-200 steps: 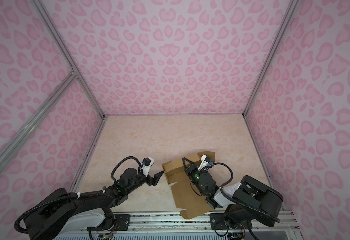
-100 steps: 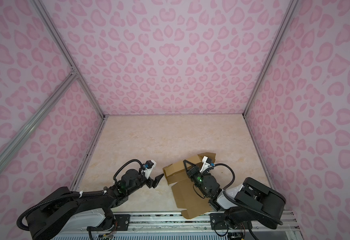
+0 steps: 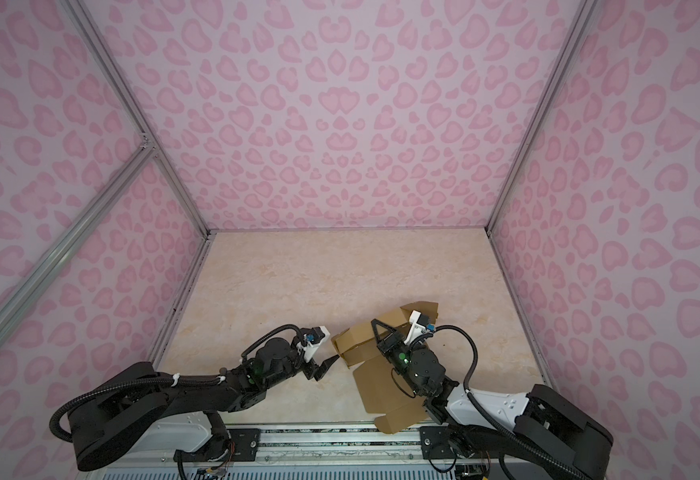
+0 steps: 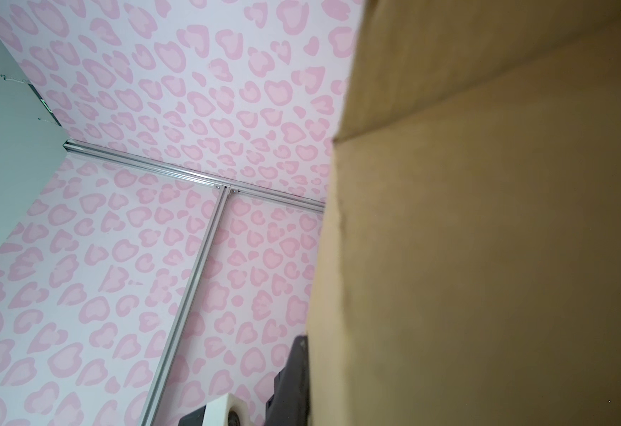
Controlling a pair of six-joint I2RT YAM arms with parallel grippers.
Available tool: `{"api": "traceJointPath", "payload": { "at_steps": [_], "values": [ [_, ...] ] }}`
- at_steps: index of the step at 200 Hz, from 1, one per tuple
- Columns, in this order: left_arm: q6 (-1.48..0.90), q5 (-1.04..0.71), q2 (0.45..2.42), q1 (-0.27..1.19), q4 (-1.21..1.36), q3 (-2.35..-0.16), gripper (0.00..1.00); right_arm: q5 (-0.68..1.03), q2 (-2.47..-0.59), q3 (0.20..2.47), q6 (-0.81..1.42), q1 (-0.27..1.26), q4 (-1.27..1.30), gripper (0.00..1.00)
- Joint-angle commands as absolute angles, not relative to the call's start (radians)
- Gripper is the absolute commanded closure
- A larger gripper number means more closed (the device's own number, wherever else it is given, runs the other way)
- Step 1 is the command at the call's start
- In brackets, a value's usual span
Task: Fold the paper box
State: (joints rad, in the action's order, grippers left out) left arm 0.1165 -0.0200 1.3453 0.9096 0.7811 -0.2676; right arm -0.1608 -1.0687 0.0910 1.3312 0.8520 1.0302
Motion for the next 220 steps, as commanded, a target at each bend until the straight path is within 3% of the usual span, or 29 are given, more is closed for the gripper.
{"api": "traceJointPath", "payload": {
  "at_steps": [1,71,220],
  "values": [
    [0.141,-0.033,1.375,0.927,0.85,-0.285,0.13,-0.163,-1.032,0.097,1.313,0.853,0.889,0.93],
    [0.123,-0.036,1.389,0.956,0.882,-0.322,0.13,-0.163,-0.958,0.103,1.332,0.837,0.76,0.93],
    [0.097,-0.075,1.431,0.982,0.879,-0.314,0.13,-0.088,-0.904,0.018,1.378,0.809,0.81,0.93]
  ]
}}
